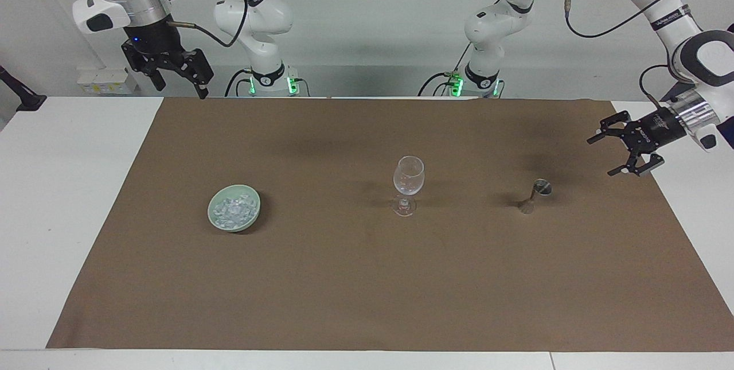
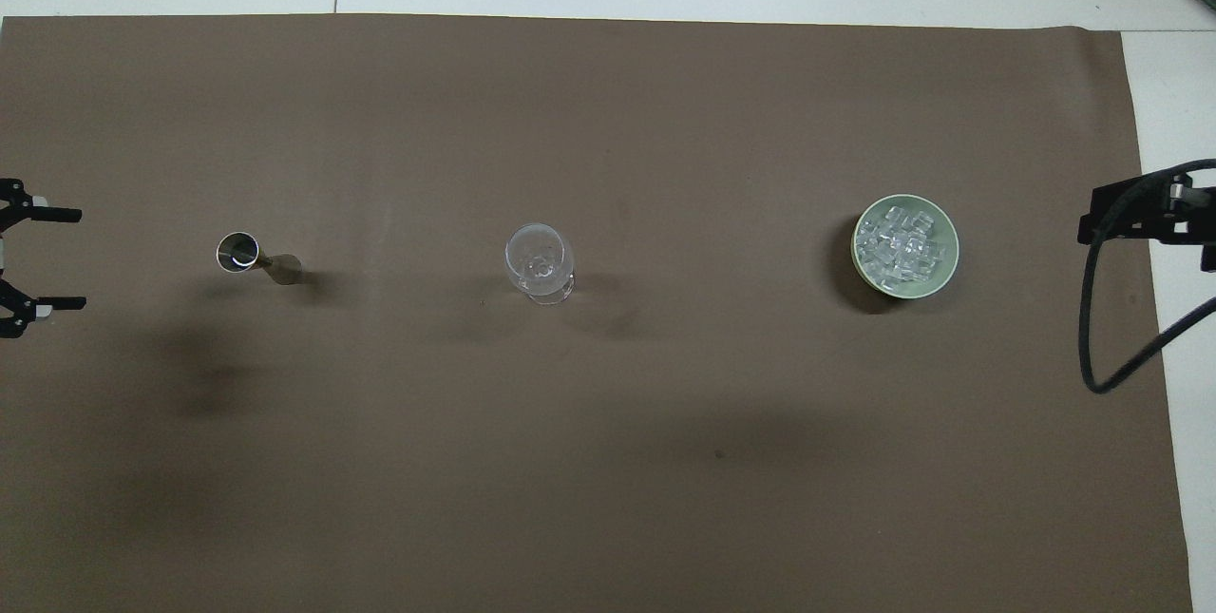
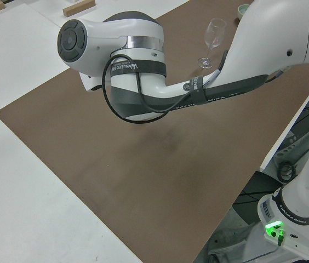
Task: Pour wine and add ice with both arms
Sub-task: 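Move the left gripper open around the small dark bottle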
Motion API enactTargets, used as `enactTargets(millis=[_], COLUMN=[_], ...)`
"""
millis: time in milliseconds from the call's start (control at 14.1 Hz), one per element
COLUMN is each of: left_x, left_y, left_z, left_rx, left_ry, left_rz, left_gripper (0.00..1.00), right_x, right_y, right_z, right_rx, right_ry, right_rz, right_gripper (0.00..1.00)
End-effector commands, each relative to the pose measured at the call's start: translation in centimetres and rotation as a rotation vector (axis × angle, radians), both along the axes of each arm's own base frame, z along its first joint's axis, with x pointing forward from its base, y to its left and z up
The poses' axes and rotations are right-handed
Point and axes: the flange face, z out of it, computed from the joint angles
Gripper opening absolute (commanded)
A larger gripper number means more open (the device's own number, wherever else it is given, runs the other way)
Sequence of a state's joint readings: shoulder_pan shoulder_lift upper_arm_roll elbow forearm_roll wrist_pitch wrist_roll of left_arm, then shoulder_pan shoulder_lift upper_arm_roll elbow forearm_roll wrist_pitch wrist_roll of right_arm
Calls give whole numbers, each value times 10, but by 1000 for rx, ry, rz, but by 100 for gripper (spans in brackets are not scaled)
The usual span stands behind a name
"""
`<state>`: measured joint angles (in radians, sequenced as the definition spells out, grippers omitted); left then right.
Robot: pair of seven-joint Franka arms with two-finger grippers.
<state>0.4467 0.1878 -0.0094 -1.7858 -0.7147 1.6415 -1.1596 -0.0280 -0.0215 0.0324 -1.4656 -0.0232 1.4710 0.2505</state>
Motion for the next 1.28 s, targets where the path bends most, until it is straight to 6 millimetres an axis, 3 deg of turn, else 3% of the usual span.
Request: enactTargets(millis=[0, 356, 640, 925, 1209], left_x=[-9, -25, -44, -50, -40], left_y=[3, 21, 26, 12, -19], left_z=[-18, -56, -91, -133, -152], left_rx=[-67, -148, -202, -268, -281], left_ry=[36, 72, 10, -57, -89], left_rz=[131, 302, 233, 82, 48], left_gripper=[100, 100, 100, 100, 100], right_x=[-5, -5, -5, -5, -5], right_y=[-1, -1, -1, -1, -1], right_z=[0, 0, 0, 0, 0], right_rx=[13, 13, 13, 13, 13], right_ry=[1, 1, 1, 1, 1], right_rz=[15, 15, 15, 15, 15], right_gripper=[100, 100, 100, 100, 100])
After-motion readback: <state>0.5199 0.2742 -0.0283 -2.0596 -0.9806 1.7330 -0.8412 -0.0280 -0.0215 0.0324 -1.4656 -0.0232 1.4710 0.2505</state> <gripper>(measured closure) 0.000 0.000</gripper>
